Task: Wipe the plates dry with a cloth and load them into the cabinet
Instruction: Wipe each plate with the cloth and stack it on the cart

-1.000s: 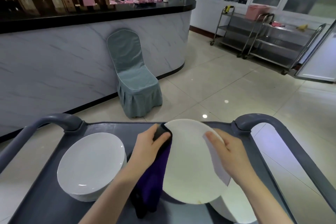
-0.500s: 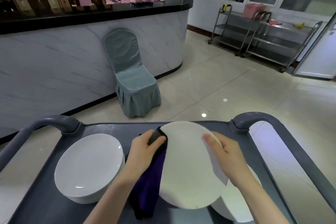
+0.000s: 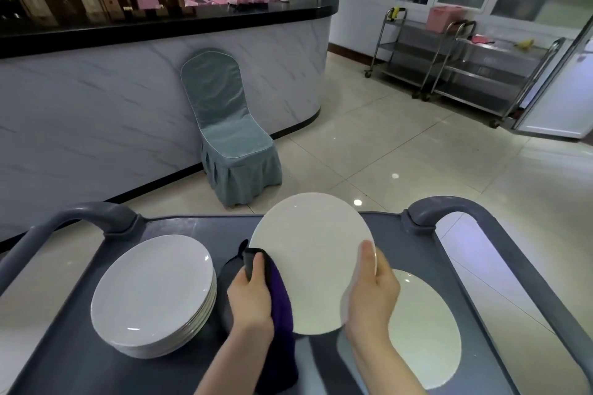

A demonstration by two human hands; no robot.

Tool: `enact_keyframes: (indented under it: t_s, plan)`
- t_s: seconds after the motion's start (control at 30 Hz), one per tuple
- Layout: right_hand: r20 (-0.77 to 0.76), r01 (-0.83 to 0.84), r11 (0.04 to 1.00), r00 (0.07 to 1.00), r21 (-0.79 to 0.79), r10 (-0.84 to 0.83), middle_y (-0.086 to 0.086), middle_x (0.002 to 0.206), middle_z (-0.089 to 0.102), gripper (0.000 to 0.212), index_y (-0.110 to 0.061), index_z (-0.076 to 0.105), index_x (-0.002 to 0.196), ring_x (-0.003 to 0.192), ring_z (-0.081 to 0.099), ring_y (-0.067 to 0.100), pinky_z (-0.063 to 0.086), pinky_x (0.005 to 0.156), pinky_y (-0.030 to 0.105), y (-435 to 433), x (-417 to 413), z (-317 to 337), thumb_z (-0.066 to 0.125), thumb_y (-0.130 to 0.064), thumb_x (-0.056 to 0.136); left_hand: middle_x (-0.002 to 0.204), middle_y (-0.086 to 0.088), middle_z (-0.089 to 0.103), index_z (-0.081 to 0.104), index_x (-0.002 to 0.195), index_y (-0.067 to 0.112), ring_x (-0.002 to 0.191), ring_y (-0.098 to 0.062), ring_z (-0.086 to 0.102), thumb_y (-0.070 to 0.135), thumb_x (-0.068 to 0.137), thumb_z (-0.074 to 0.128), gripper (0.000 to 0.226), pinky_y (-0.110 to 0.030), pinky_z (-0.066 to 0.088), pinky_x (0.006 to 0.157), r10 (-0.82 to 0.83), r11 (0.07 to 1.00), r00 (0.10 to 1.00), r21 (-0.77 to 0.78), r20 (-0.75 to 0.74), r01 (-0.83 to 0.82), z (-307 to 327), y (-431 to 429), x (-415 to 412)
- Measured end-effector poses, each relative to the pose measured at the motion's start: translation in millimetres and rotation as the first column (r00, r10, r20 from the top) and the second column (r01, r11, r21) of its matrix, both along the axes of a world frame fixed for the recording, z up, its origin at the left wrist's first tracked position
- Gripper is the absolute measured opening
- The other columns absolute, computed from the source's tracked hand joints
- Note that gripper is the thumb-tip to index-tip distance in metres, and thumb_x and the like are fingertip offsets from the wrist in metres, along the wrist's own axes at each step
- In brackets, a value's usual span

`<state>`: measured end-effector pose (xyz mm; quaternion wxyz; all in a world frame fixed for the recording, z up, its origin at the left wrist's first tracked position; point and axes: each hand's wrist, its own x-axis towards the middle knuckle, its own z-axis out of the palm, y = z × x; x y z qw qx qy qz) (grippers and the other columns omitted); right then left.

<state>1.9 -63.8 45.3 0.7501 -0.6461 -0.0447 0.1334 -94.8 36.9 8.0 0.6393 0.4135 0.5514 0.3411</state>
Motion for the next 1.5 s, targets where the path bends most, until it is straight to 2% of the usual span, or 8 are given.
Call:
enact_keyframes:
  t_s: [0.23,0.37,0.47,0.73,1.0,1.23,1.37,1.5]
  plan:
    - [0.126,-0.332,0.926,0.926,-0.181,0.357,-0.013,0.080,0.070,0.005,-0.022,0.066,0.096,0.072,0.062,0.005,0.048,0.069,0.021,-17.4,40.9,13.5,0.063,-0.026,0.097,0.057,-0.003,0.054,0.053,0.069,0.005,0.058,-0.012,0.043,0.030,0.095,0.058,0.037,-0.025,0.038,0.056,-0.141,0.874,0.977,0.443,-0.161,0.199,24.8,34.0,-16.7]
    - [0.359,-0.493,0.690,0.607,-0.530,0.709,-0.007,0.084,0.069,0.011,-0.039,0.067,0.091,0.073,0.061,0.008,0.043,0.068,0.014,-14.5,54.4,40.8,0.064,-0.029,0.096,0.050,0.014,0.045,0.047,0.054,0.025,0.050,-0.001,0.037,0.018,0.088,0.071,0.043,-0.014,0.031,0.051,-0.420,0.562,0.842,0.632,-0.338,0.534,52.9,38.1,-10.5]
    - [0.412,-0.419,0.582,0.430,-0.697,0.803,-0.007,0.075,0.063,0.014,-0.028,0.065,0.089,0.067,0.052,0.008,0.038,0.063,0.015,-9.2,46.4,37.0,0.057,-0.033,0.099,0.052,0.017,0.048,0.048,0.056,0.035,0.052,0.000,0.041,0.017,0.088,0.072,0.044,-0.013,0.032,0.055,-0.536,0.409,0.732,0.630,-0.420,0.661,63.5,34.6,-3.3]
    - [0.375,-0.378,0.824,0.755,-0.422,0.538,-0.013,0.076,0.066,0.023,-0.030,0.066,0.078,0.070,0.054,-0.001,0.040,0.066,0.009,-20.7,54.5,24.0,0.059,-0.024,0.099,0.084,-0.023,0.065,0.059,0.084,-0.002,0.069,-0.015,0.051,0.028,0.098,0.055,0.034,-0.034,0.043,0.068,-0.396,0.813,0.895,0.375,-0.204,0.445,29.4,18.6,-18.3]
    - [0.432,-0.478,0.648,0.491,-0.592,0.757,-0.011,0.069,0.058,0.031,-0.030,0.057,0.075,0.063,0.047,0.005,0.038,0.061,0.016,-12.7,41.6,19.1,0.054,-0.054,0.094,0.058,0.013,0.053,0.055,0.063,0.031,0.057,-0.002,0.045,0.027,0.089,0.071,0.031,-0.015,0.035,0.057,-0.598,0.338,0.612,0.529,-0.518,0.778,58.2,35.6,-2.6]
    - [0.323,-0.370,0.862,0.816,-0.347,0.480,-0.015,0.087,0.073,0.024,-0.034,0.072,0.081,0.081,0.064,-0.002,0.045,0.070,0.009,-23.7,50.4,18.2,0.060,-0.023,0.098,0.068,-0.001,0.068,0.062,0.076,0.007,0.061,-0.006,0.054,0.028,0.097,0.058,0.029,-0.015,0.043,0.056,-0.332,0.871,0.929,0.325,-0.163,0.368,18.1,17.1,-16.5]
    - [0.330,-0.418,0.800,0.752,-0.430,0.570,-0.016,0.079,0.069,0.026,-0.034,0.067,0.077,0.075,0.059,0.002,0.043,0.068,0.011,-25.3,50.0,13.6,0.058,-0.025,0.100,0.057,0.008,0.053,0.054,0.069,0.008,0.054,-0.002,0.041,0.025,0.093,0.064,0.032,-0.016,0.036,0.054,-0.382,0.754,0.869,0.438,-0.315,0.490,22.4,26.5,-18.8]
    - [0.393,-0.489,0.630,0.505,-0.604,0.769,-0.003,0.072,0.061,0.035,-0.022,0.063,0.079,0.066,0.050,0.011,0.042,0.065,0.023,-12.2,41.5,16.0,0.054,-0.051,0.096,0.056,0.016,0.053,0.055,0.061,0.035,0.055,0.001,0.043,0.029,0.087,0.072,0.032,-0.014,0.034,0.056,-0.598,0.362,0.629,0.533,-0.497,0.765,45.5,37.1,-3.0]
